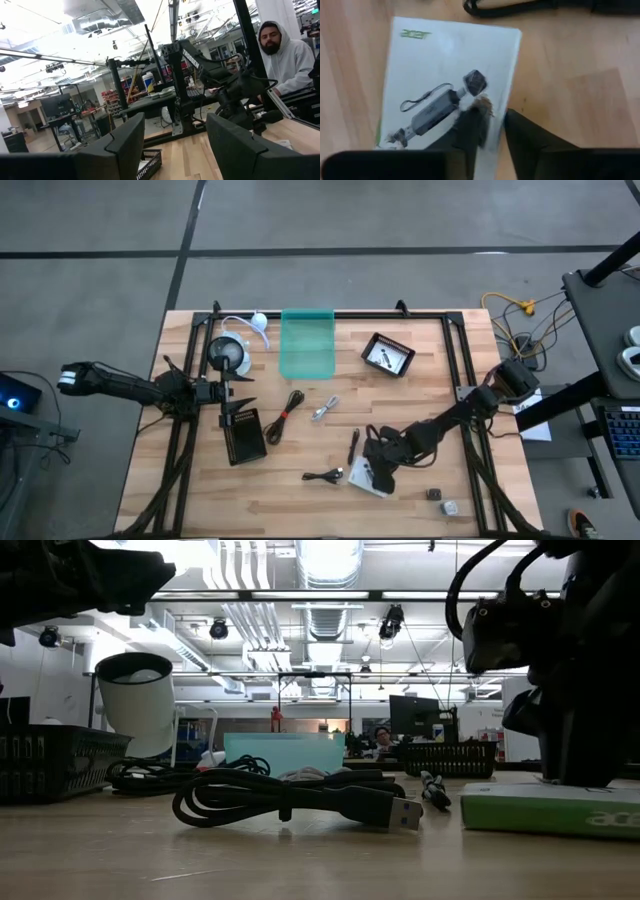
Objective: Pick and place items into bin
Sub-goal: Put the white card reader box into the right black bin
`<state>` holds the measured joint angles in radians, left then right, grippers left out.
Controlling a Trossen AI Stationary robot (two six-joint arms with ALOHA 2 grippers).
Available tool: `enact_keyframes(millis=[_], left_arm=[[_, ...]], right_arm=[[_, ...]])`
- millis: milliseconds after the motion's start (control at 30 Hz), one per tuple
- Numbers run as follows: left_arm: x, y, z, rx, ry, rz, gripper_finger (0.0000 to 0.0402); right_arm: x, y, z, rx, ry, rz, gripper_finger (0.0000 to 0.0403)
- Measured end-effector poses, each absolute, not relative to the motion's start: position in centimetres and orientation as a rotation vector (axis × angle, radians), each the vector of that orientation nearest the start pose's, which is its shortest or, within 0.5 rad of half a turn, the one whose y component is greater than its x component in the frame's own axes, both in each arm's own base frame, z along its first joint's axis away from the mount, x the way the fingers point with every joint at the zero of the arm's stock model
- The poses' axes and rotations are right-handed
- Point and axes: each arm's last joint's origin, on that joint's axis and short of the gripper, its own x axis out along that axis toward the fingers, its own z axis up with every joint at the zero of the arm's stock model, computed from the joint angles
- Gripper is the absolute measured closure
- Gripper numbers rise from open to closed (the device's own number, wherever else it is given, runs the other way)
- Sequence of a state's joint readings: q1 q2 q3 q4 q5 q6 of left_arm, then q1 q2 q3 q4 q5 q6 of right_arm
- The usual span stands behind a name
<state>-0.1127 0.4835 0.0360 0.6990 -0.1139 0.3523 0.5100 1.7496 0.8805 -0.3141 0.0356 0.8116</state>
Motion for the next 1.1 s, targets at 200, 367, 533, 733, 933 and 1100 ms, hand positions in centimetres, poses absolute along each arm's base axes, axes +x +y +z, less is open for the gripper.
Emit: enact_keyframes(millis=[200, 367, 533, 733, 933, 1100], left_arm=[[12.6, -1.1, 19.8, 0.322, -0.247, 0.046, 0.0205], [12.6, -1.1, 19.8, 0.323, -0.247, 0.046, 0.0205], [12.6, -1.1, 19.8, 0.323, -0.246, 0.045, 0.0205], [12.6, -1.1, 19.8, 0.323, -0.246, 0.045, 0.0205], [12.6, -1.1, 19.8, 0.323, -0.247, 0.045, 0.0205], [12.6, -1.1, 19.8, 0.323, -0.246, 0.045, 0.0205]], right_arm=[[26.9, 14.9, 12.6, 0.388, 1.230, -0.062, 0.0387], [26.9, 14.7, 12.7, 0.399, 1.230, -0.061, 0.0388], [27.3, 14.6, 13.0, 0.384, 1.233, -0.051, 0.0390], [27.9, 14.3, 14.2, 0.351, 1.277, -0.075, 0.0390], [28.9, 14.1, 16.3, 0.329, 1.297, -0.091, 0.0390], [29.1, 13.1, 18.0, 0.272, 1.383, -0.154, 0.0390]])
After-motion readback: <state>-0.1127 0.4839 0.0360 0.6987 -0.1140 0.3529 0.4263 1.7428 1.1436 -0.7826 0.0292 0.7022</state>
